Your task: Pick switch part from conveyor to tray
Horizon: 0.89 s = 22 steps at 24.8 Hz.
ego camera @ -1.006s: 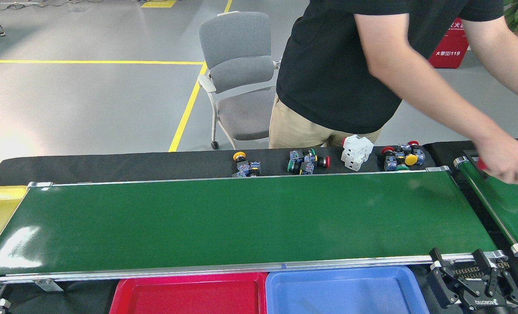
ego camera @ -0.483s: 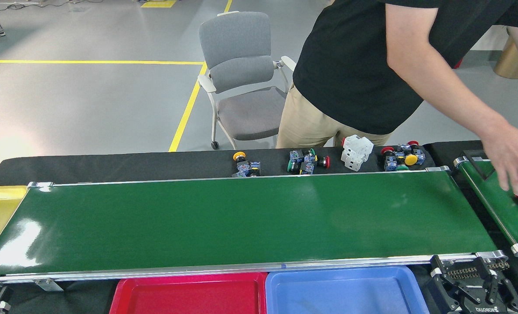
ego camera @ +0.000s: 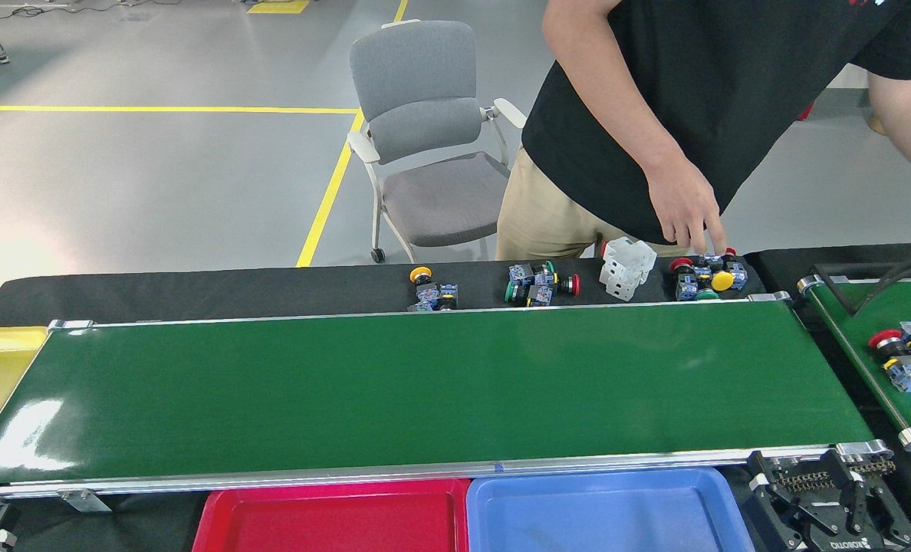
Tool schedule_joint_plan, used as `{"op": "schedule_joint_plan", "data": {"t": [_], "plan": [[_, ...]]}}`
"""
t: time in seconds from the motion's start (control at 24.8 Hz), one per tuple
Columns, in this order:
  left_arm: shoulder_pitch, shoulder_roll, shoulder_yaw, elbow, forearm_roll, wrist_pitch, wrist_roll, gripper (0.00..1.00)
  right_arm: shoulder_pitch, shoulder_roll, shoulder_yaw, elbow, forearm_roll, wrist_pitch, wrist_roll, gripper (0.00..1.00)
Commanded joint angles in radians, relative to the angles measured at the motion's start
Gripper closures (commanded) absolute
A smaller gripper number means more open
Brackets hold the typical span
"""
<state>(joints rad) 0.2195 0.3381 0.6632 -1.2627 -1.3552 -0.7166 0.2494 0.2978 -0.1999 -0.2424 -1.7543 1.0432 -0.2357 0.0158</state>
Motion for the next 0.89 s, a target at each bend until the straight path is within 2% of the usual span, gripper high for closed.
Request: {"op": "schedule_joint_plan", "data": {"t": [0.0,0.85], "plan": [[-0.005,0.009,0.009,-0.009,0.007,-0.004,0.008,0.00,-0.005,-0.003,-0.014,-0.014,0.000,-0.002,-0.004,0.02],[-0.008,0.012,0.007,-0.012,0.007,-0.007,0.007,0.00,-0.002,-0.003,-0.015,-0.014,0.000,-0.020,-0.004,0.01]]}}
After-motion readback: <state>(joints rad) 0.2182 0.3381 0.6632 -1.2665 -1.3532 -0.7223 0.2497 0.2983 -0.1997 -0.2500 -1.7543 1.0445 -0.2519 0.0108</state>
